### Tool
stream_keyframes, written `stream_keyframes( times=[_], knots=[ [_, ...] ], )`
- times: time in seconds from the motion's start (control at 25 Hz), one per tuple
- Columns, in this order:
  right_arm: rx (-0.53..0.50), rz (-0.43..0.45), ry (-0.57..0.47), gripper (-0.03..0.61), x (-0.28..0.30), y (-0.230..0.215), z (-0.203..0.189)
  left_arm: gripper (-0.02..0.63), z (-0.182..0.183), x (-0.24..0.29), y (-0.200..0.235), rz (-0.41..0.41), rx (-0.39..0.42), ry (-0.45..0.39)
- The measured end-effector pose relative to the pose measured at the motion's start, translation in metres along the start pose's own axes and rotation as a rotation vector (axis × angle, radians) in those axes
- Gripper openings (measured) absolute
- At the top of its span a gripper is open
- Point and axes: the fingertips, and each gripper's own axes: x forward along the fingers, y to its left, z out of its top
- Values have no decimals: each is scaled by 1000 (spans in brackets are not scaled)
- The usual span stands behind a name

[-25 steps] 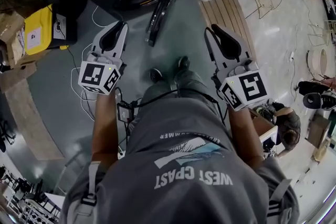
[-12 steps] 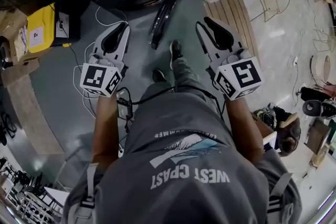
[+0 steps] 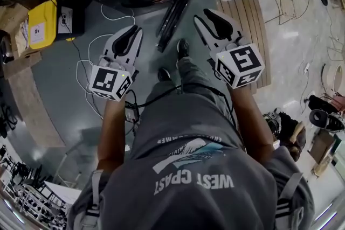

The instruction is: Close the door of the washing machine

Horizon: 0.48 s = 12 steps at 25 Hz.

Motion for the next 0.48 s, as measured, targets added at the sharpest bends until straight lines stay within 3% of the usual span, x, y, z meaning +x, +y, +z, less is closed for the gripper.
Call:
stream_keyframes(
  times=[0.48],
  knots=[
    [-18, 87, 162, 166, 79, -27, -52, 59, -50, 49, 11, -15, -75, 84]
  ],
)
